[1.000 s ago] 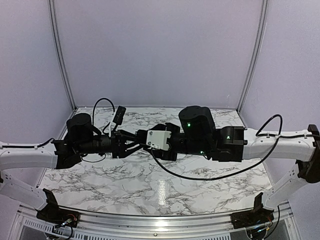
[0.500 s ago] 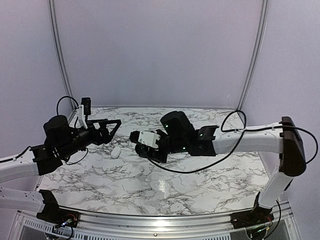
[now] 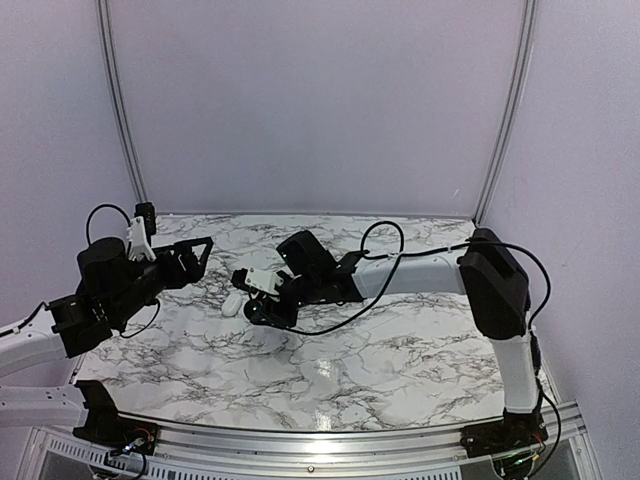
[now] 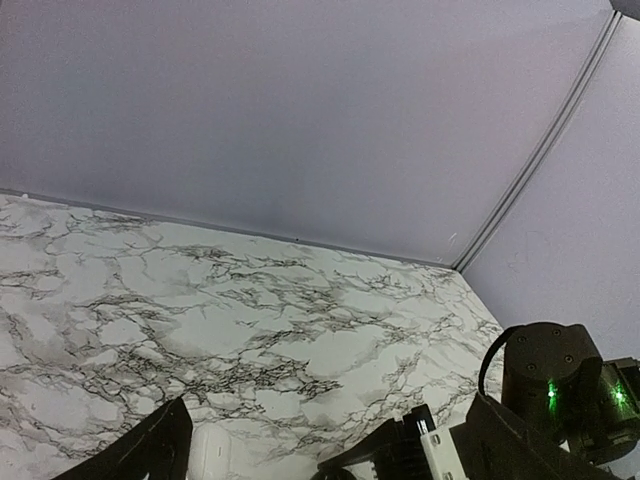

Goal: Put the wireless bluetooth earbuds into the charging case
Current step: Place the charging case with the earbuds at the center of the board, then reset both arms

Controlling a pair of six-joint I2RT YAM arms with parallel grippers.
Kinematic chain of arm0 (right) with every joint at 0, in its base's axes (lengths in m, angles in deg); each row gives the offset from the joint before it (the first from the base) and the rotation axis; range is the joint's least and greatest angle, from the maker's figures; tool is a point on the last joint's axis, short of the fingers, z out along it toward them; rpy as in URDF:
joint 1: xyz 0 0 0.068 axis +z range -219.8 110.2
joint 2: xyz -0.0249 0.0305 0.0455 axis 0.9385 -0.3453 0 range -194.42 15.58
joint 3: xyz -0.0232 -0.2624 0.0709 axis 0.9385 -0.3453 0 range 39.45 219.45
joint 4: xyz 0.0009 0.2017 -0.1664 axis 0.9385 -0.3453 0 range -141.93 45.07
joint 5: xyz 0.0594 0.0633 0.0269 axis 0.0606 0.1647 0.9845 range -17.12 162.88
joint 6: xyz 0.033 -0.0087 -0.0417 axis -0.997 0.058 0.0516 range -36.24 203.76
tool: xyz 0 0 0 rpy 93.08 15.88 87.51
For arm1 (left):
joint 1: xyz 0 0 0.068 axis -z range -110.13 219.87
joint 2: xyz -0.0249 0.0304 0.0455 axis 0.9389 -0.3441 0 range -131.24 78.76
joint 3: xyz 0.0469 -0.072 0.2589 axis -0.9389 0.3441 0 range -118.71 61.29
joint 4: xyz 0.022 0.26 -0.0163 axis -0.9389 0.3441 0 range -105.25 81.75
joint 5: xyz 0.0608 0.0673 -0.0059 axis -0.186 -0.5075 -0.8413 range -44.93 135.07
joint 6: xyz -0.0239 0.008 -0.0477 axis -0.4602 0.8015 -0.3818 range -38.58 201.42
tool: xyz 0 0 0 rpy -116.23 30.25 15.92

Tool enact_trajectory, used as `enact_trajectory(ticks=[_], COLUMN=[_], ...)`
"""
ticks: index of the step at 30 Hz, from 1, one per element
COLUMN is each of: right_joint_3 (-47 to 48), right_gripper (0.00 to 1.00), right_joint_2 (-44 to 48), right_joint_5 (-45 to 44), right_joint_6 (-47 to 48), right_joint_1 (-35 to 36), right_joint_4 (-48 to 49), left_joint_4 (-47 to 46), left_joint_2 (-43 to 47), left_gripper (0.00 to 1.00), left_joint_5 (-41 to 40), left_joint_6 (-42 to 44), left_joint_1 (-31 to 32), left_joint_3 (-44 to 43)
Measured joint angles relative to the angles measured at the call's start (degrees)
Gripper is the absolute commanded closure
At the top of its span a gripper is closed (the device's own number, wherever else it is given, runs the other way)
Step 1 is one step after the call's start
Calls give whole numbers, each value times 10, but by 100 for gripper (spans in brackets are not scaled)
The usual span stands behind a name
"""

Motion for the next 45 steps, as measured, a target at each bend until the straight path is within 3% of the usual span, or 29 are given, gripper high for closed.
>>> enact_trajectory(ticks=[19, 29, 33, 38, 45], right_joint_3=[149, 157, 157, 126, 32], right_gripper=[69, 37, 4, 1, 1], right_joint_2=[-150, -162, -162, -128, 27], right_joint_5=[47, 49, 48, 51, 59], right_joint_6=[23, 26, 21, 14, -35], right_joint_1=[-49, -58, -63, -68, -94], right_joint_4=[-64, -68, -67, -53, 23], left_joint_4=[64, 64, 68, 74, 77], left_joint_2=[-42, -66, -80, -103, -142], left_gripper=[1, 1, 1, 1, 1], left_joint_5=[22, 40, 48, 63, 80], left_joint_6=[-24, -27, -26, -24, -22], left_joint_1=[-48, -57, -62, -67, -74], left_joint_3=[1, 0, -5, -29, -74])
